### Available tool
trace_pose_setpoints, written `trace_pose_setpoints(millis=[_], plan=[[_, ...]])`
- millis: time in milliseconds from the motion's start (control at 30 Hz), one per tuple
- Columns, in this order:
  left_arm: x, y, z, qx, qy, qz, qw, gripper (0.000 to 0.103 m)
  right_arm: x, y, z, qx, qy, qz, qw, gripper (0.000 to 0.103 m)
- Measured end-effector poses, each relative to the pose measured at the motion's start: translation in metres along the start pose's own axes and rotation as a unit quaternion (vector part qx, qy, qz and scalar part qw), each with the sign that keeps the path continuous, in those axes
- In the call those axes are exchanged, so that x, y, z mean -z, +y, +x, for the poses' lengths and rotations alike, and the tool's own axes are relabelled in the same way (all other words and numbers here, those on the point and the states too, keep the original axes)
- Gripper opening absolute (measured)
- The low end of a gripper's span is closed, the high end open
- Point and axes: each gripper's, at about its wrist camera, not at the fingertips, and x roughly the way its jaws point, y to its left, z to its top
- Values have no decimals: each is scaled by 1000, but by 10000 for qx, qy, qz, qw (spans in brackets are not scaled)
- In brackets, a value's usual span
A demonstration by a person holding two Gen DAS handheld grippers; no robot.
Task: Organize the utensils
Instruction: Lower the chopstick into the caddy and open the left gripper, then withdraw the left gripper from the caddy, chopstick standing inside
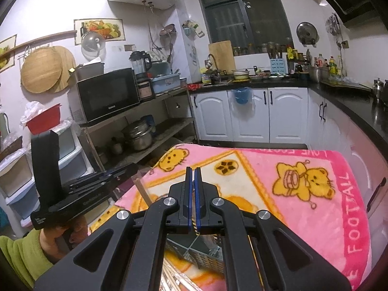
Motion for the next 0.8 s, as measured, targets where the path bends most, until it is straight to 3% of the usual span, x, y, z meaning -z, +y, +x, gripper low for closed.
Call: trace_pose_setpoints(millis=[333,633,800], plan=[[6,4,-5,-44,-1,-19,10000,26,11,-10,-8,177,16,51,9998,21],[9,9,-11,-46,17,-83,10000,54,20,-17,-18,315,38,87,9995,34],[13,14,-16,-16,43,-165,9999,72,26,-19,-26,400,-6,86,9992,46]])
